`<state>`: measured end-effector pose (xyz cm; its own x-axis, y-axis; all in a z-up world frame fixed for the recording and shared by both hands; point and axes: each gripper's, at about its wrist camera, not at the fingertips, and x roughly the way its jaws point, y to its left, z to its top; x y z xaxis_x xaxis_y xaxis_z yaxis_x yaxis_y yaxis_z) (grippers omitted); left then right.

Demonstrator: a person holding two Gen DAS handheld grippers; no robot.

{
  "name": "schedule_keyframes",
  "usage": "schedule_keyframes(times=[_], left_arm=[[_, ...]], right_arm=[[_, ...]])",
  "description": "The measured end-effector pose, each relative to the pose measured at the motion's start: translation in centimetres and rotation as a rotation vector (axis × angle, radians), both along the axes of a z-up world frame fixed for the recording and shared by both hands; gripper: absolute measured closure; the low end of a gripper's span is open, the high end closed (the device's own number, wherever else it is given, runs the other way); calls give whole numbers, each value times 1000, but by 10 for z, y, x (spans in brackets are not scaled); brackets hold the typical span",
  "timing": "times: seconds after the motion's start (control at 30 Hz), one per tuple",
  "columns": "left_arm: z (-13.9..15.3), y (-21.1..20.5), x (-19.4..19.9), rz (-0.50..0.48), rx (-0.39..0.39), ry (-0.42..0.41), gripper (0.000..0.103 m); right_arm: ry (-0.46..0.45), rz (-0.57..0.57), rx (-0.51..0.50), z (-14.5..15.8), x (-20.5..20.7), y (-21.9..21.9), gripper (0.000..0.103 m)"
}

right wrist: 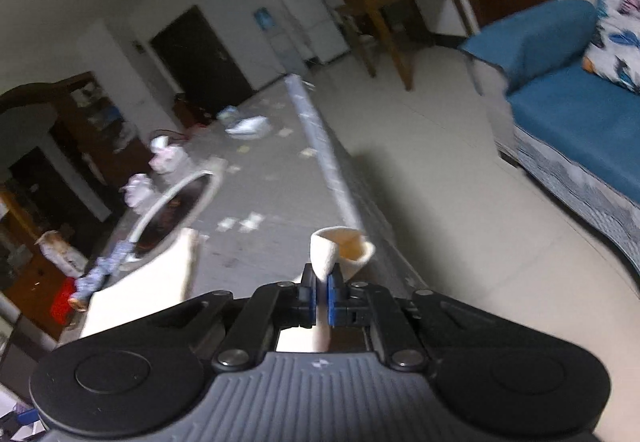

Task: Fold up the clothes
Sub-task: 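Grasp the sweatshirt sleeve cuff with the right gripper and lift it, then fold the held sleeve across the sweatshirt body with the right gripper, then release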

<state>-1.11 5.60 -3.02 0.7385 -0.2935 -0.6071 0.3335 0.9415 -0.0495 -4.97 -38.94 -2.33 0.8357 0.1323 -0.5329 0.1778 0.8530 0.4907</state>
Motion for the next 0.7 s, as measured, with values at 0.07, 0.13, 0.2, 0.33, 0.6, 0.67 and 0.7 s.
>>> schedule_keyframes(times=[0.07,0.13,0.2,0.33,0.6,0.67,0.7], left_arm=[[0,0,-1,3,-1,-4,0],[0,2,-2,9,-5,-8,0],[0,5,-3,18,-12,-10,0],[-1,12,-8,40,-29,-10,0],[-2,28,-18,75,-53,-24,0],[-2,33,-20,88,-63,-28,0],[-2,35,-21,94,-67,-29,0]], right_arm=[[-32,44,-1,14,1,12,99],[-56,88,-7,25,4,25,99],[-83,152,-8,41,9,44,99],[-121,268,-19,63,19,82,99],[-150,473,-15,82,39,166,99],[-142,527,-17,80,46,190,99],[-137,548,-16,79,48,200,99]])
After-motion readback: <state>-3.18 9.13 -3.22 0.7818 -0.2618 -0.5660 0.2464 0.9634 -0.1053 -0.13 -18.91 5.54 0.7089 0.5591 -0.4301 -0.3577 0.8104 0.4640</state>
